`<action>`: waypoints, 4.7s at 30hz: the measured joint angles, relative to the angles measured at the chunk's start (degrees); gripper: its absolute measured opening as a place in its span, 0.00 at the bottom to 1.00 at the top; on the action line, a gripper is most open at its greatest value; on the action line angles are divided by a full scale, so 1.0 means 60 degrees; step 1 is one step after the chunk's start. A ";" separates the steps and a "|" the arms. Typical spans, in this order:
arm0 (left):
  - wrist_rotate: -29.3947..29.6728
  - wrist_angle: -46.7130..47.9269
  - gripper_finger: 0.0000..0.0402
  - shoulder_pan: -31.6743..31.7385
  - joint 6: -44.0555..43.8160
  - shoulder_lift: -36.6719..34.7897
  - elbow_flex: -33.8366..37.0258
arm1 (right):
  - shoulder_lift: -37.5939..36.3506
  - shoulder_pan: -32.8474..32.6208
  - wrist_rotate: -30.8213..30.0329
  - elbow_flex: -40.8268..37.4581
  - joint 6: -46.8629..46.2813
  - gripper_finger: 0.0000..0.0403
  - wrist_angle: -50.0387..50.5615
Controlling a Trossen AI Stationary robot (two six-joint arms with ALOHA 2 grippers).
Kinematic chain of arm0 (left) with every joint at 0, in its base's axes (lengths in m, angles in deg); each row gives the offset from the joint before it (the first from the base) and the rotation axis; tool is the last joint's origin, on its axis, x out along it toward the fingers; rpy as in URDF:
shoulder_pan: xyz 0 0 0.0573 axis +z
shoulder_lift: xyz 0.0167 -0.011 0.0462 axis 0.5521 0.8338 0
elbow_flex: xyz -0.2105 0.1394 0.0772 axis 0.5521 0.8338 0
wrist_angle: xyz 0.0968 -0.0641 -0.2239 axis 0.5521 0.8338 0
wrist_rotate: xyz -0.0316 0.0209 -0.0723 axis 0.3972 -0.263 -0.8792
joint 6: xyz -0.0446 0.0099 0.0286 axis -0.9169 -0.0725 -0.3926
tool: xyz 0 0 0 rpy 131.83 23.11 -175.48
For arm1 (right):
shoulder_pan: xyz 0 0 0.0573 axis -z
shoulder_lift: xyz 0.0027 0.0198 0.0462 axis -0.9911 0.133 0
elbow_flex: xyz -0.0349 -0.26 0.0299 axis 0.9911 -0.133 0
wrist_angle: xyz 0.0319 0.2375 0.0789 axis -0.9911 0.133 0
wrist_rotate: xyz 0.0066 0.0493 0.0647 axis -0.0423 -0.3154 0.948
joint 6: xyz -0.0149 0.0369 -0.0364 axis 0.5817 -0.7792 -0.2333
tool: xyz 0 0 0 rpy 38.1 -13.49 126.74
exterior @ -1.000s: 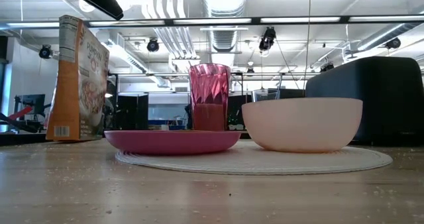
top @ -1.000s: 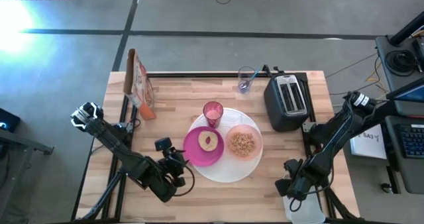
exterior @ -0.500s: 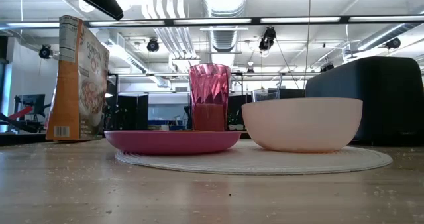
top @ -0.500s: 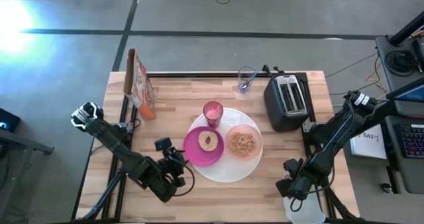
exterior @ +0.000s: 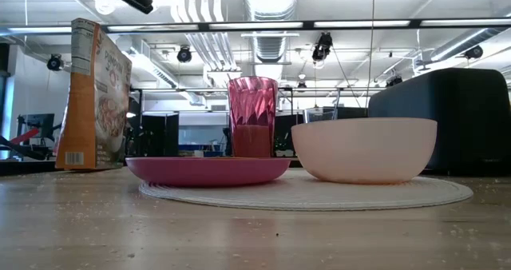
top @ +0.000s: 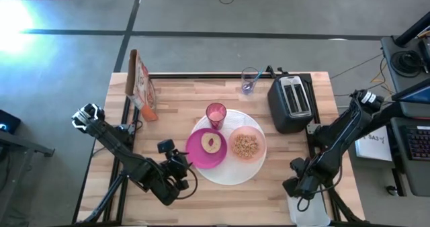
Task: Arrange a breakfast setting
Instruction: Put the red apple on the white table mat right beside to the red glass of milk
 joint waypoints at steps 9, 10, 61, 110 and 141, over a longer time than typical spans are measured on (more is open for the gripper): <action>-0.0028 -0.0102 0.40 0.0004 0.0237 0.0000 -0.0337 | -0.0811 0.0000 0.0044 0.0015 0.0125 0.30 0.0119; -0.0031 -0.0123 0.40 0.0004 0.0279 0.0000 -0.0397 | -0.0974 0.0000 0.0047 0.0018 0.0150 0.30 0.0115; -0.1286 -0.9084 0.40 -0.0127 0.7924 0.2838 -0.2147 | 0.0787 0.0009 -0.9490 0.3420 1.4197 0.30 -0.3075; -0.4508 -2.0695 0.57 0.0310 1.0105 0.1816 0.4583 | 0.3463 0.0907 -0.9915 0.5516 1.5745 0.31 -0.3656; -0.1032 -2.0847 0.67 0.0342 1.1238 0.1898 0.4018 | 0.4359 0.1749 -1.1285 0.5509 1.9759 0.31 -0.6948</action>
